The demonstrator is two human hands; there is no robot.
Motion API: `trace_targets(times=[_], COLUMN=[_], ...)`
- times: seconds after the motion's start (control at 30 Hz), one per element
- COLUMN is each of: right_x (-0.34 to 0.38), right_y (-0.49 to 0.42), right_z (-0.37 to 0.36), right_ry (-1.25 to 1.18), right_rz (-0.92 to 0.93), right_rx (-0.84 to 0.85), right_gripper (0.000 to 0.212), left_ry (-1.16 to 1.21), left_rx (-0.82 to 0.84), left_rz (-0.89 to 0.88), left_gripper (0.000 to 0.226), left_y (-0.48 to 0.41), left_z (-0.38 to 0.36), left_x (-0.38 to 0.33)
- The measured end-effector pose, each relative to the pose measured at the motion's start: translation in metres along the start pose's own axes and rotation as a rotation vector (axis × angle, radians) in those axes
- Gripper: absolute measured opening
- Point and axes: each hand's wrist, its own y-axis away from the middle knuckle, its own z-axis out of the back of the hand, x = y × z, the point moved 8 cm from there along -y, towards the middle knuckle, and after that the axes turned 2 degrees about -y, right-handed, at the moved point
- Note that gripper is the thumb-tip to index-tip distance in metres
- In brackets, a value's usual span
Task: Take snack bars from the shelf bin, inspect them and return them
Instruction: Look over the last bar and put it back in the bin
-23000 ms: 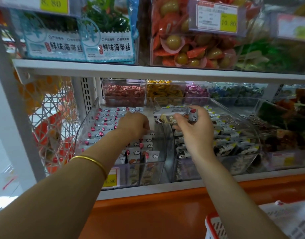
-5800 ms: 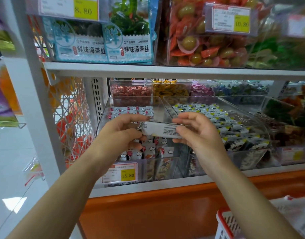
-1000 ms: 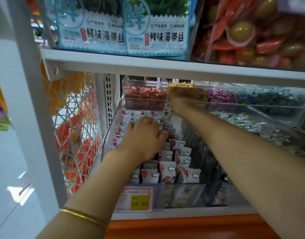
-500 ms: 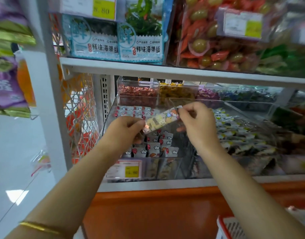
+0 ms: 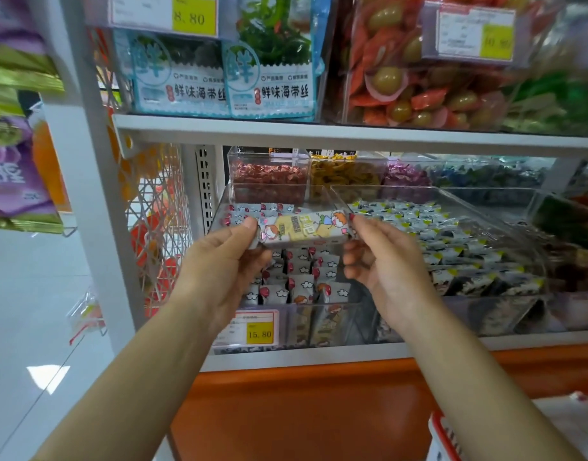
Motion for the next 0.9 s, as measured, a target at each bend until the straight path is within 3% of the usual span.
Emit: trace_targets(times=[0.1, 0.2, 0.3, 0.33, 0.4, 0.47, 0.53, 0.67, 0.9], right_x=[-0.005, -0.011, -0.016, -0.017, -0.017, -0.014, -0.009, 0.002, 0.004], right_y=[-0.002, -0.001, 0.002, 0.002, 0.002, 0.0, -0.002, 0.0, 0.0], right_z=[-0.004, -0.015, -0.023, -0.024, -0.021, -0.012, -0.002, 0.009, 0.015], right_ry=[-0.091, -0.29, -0.425, -0.446, -0.431, -0.354, -0.253, -0.156, -0.162], right_rz=[-0.062, -0.162, -0.228, -0.238, -0.235, -0.199, -0.141, -0.037, -0.053], right_rx=[0.034, 0.12, 0.182, 0.18, 0.134, 0.057, -0.001, -0.012, 0.052], right_gripper=[0.027, 0.02, 0.02, 0.02, 0.019, 0.021, 0.02, 0.019, 0.016], left_ry=[-0.153, -0.204, -0.102, -0.067, -0.051, -0.113, -0.179, -0.183, -0.168], left_rx=[-0.051, -0.07, -0.042, -0.03, 0.004, 0.05, 0.088, 0.215, 0.312], left_rz=[-0.061, -0.073, -0.005, 0.019, 0.015, -0.026, -0.098, -0.175, -0.144], left_gripper=[0.05, 0.034, 0.013, 0.024, 0.01, 0.032, 0.041, 0.033, 0.015], left_y=[0.001, 0.002, 0.0, 0.002, 0.004, 0.006, 0.01, 0.017, 0.016], left_z=[0.001, -0.001, -0.004, -0.007, -0.009, -0.012, -0.016, -0.027, -0.028], left_x=[-0.001, 0.0, 0.007, 0.008, 0.007, 0.003, -0.004, -0.015, -0.014])
